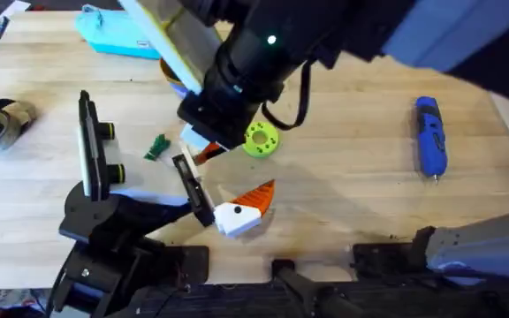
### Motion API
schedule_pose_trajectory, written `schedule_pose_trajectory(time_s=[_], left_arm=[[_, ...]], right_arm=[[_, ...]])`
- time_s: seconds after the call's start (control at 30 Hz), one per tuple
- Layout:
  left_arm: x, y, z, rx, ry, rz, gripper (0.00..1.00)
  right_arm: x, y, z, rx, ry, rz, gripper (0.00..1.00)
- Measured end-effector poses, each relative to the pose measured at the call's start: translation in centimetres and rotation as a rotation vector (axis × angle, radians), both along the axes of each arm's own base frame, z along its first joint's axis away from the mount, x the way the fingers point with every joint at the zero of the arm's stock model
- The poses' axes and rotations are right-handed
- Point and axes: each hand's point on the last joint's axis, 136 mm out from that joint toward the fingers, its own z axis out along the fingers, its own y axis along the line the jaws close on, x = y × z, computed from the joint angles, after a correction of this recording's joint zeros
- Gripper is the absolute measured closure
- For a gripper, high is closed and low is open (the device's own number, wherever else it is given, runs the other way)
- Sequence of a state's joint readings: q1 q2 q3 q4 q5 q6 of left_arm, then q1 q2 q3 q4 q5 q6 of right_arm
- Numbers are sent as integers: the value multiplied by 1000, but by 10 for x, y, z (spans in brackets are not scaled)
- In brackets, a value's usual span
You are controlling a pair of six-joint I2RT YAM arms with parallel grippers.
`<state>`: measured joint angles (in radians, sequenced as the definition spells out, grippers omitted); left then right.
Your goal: Pick up the gripper from the table and insert it into the empty holder that is missing its gripper. Then pick up a screw, insert it into the mounting hole, and use the screwdriver to tighten it. Finally, clean up the table by picking up the vegetable and placing it into the bucket.
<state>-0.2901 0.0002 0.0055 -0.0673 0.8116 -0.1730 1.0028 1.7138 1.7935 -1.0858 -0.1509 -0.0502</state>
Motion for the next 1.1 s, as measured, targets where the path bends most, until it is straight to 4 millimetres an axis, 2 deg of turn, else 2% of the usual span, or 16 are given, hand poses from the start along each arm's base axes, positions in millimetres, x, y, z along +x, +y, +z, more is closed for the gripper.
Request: schedule_pose_trajectory(time_s=[0.17, 0.77, 1.1], left_arm=[[0, 0, 0, 0, 0, 0, 12], [0, 0, 0, 0, 0, 0, 12], [0, 0, 0, -8, 17, 0, 12]], right_arm=[[-1, 4, -9, -18, 11, 8, 995], [5, 3, -11, -34, -19, 9, 995], [8, 8, -25, -60, -8, 15, 995]])
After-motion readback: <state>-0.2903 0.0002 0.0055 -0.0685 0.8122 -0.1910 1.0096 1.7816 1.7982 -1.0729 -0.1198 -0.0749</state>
